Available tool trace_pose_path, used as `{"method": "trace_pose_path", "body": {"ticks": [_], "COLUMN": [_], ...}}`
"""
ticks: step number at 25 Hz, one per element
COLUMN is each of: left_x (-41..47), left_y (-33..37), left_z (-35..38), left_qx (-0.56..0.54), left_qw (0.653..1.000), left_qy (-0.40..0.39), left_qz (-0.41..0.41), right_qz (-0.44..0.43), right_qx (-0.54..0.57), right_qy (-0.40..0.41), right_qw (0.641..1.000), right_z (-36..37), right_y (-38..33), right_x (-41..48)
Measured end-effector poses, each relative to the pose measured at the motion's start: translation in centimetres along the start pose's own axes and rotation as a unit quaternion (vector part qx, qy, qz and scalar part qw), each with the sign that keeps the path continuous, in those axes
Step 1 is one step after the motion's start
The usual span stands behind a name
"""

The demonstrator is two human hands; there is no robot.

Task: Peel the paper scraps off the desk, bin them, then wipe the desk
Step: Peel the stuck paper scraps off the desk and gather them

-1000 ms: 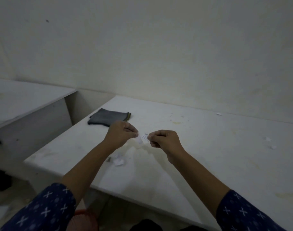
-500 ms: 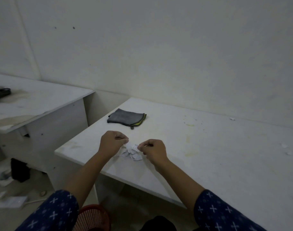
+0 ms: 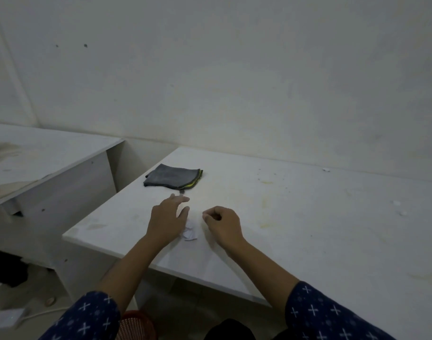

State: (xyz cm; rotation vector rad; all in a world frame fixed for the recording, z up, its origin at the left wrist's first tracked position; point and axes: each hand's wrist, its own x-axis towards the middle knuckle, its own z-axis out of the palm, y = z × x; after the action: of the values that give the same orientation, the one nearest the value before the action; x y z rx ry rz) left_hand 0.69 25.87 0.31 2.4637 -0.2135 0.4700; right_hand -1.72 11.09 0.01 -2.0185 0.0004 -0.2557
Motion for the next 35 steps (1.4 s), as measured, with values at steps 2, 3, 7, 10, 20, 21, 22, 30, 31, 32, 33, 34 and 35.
{"method": "trace_pose_path", "body": {"ticks": [2,3,7,10,20,21,22,30,31,32,33,34,35], "left_x": [0.4,0.6,1.5,1.5,2.3,2.4,2.6,6.3,6.6,6.8,7.0,7.0,6.9], "left_y": [1.7,2.8,9.0,14.1,31.7,33.2,34.6,41.6,42.1,42.5,42.7,43.0,43.2], "left_z": [1.1,1.9,6.7,10.7,24.8,26.0,26.9,33.8,34.5,35.1,35.7,36.1,36.5], "left_qx": [0.006,0.013,0.079,0.069,0.003,-0.005,-0.013,-0.082,-0.081,-0.077,-0.072,-0.068,-0.071], "left_qw": [0.999,0.998,0.982,0.972,0.929,0.924,0.921,0.926,0.924,0.921,0.92,0.921,0.924], "left_qy": [-0.007,-0.022,-0.109,-0.153,-0.253,-0.257,-0.259,-0.264,-0.274,-0.284,-0.291,-0.29,-0.283], "left_qz": [0.042,0.061,0.133,0.165,0.271,0.282,0.29,0.256,0.254,0.253,0.253,0.252,0.248], "right_qz": [-0.041,-0.055,-0.02,0.037,0.166,0.174,0.18,0.185,0.18,0.17,0.162,0.153,0.15], "right_qx": [-0.059,-0.121,-0.372,-0.395,-0.384,-0.38,-0.372,-0.31,-0.324,-0.337,-0.338,-0.329,-0.315], "right_qy": [0.02,0.011,-0.067,-0.066,0.094,0.108,0.124,0.226,0.206,0.193,0.192,0.2,0.21], "right_qw": [0.997,0.991,0.926,0.916,0.903,0.902,0.902,0.905,0.906,0.906,0.907,0.91,0.913], "right_z": [-2.4,-3.8,-10.2,-15.4,-36.1,-37.8,-39.4,-49.3,-49.7,-49.9,-50.0,-50.0,-50.0], "right_y": [0.8,1.4,4.2,6.8,17.9,18.9,19.8,25.5,25.7,25.9,26.1,26.2,26.2], "right_x": [0.4,0.7,1.4,1.5,0.4,0.4,0.4,2.1,2.2,2.4,2.4,2.5,2.5]}}
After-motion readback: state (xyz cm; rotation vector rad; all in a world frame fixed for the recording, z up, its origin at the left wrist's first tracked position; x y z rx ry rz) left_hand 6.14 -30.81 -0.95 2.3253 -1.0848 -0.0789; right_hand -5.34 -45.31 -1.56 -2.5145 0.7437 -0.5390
